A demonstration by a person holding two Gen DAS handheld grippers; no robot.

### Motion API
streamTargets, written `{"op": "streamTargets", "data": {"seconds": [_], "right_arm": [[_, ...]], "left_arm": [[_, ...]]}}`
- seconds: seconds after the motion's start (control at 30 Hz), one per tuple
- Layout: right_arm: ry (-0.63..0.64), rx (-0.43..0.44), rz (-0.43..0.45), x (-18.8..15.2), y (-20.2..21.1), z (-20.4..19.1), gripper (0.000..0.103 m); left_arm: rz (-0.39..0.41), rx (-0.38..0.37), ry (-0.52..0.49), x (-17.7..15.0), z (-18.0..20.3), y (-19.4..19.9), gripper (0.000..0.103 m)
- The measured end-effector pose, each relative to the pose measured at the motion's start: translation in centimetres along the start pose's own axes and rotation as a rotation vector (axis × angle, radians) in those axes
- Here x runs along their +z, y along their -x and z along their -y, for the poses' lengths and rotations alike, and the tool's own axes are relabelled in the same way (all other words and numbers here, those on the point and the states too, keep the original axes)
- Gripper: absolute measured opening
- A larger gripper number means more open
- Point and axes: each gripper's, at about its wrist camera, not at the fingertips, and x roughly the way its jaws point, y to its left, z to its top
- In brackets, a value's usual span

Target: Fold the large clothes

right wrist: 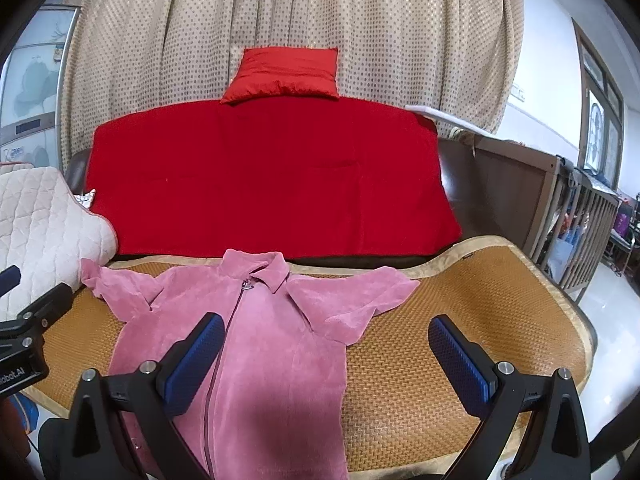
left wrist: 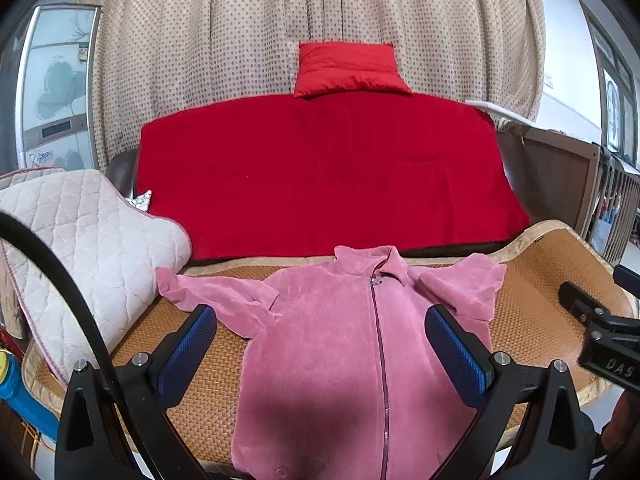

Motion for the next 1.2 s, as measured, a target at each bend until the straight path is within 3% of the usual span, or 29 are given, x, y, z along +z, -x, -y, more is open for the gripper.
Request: {"op": "streamTargets", "data": {"seconds": [0.07, 0.2, 0.3, 0.43, 0.67, 0.83, 0.97, 1.2], "right_arm": [[-0.03, 0.043, -0.008, -0.4, -1.5, 1.4, 0.103], [-0.117, 0.042, -0.081, -1.4, -6.2, 5.4, 0.103], [-0.221, 0.062, -0.145, -2.3, -11.2, 9.6, 0.103], [-0.439, 0.158, -0.233, -3.9, -18.8, 15.9, 0.103], [-0.675, 0.214, -0.271, -5.1, -28.8, 20.7, 0.101], [-0.771, 0.234, -0.306, -5.3, -34.1, 22.2, 0.08], [-0.852, 0.219, -0.315, -5.8, -37.0, 23.5, 0.079], [-0.875, 0.188, -0.324, -5.4, -40.8, 24.3, 0.067]], "left_arm": [[-0.032, 0.001, -0.002, -0.5, 0.1, -1.8, 0.103], [-0.15, -0.009, 0.0, -2.2, 0.0, -8.0, 0.103], [-0.248, 0.006, 0.008, -3.8, -0.1, -12.7, 0.103], [-0.317, 0.038, 0.038, -5.3, -0.6, -17.7, 0.103], [-0.37, 0.049, 0.079, -6.4, -0.4, -23.4, 0.103], [-0.391, 0.026, 0.081, -6.7, 0.1, -25.2, 0.103], [-0.357, 0.033, 0.075, -6.1, 0.2, -25.4, 0.103], [-0.319, 0.014, 0.081, -5.1, 0.3, -25.4, 0.103]]}}
